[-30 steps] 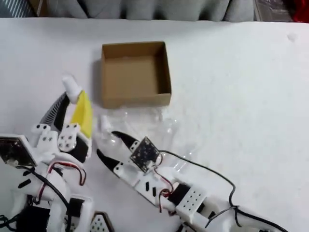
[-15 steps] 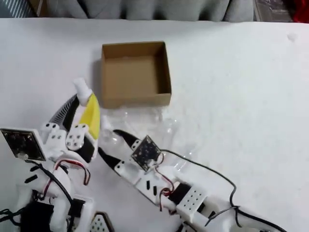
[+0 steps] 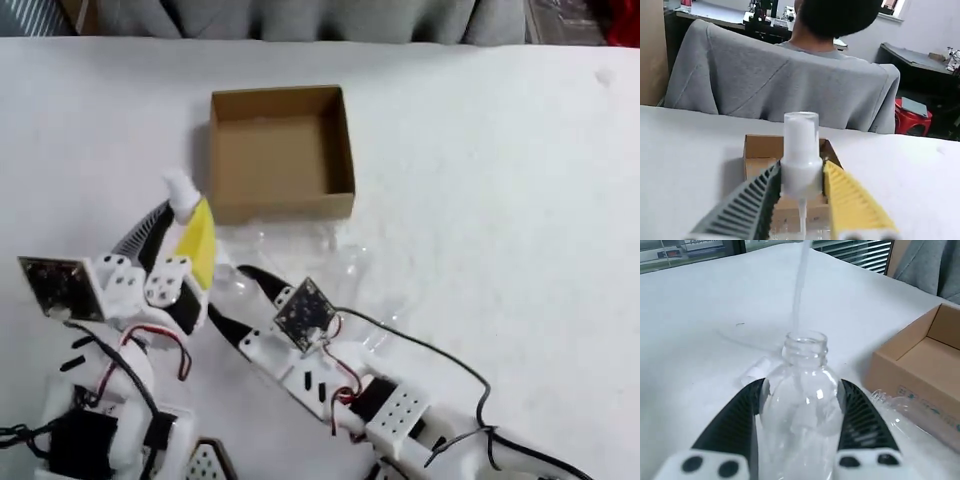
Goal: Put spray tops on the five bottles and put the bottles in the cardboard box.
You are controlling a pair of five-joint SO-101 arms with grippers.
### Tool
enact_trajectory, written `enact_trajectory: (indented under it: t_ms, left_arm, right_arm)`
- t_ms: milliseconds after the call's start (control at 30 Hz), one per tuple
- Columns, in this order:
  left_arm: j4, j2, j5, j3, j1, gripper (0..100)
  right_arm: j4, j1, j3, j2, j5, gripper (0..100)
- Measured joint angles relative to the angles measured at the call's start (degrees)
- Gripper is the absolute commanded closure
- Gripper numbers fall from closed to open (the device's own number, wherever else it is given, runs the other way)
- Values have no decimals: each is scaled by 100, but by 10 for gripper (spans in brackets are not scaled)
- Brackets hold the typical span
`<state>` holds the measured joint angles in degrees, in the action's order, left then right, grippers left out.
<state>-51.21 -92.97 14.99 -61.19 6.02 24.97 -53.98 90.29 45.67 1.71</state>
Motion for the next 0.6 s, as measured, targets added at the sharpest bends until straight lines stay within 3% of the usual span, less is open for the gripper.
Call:
enact_trajectory:
  t_ms: [600]
  left_arm:
    - [0,0,0,-53,0,849]
  right_arm:
    - [0,70,0,0,0,983]
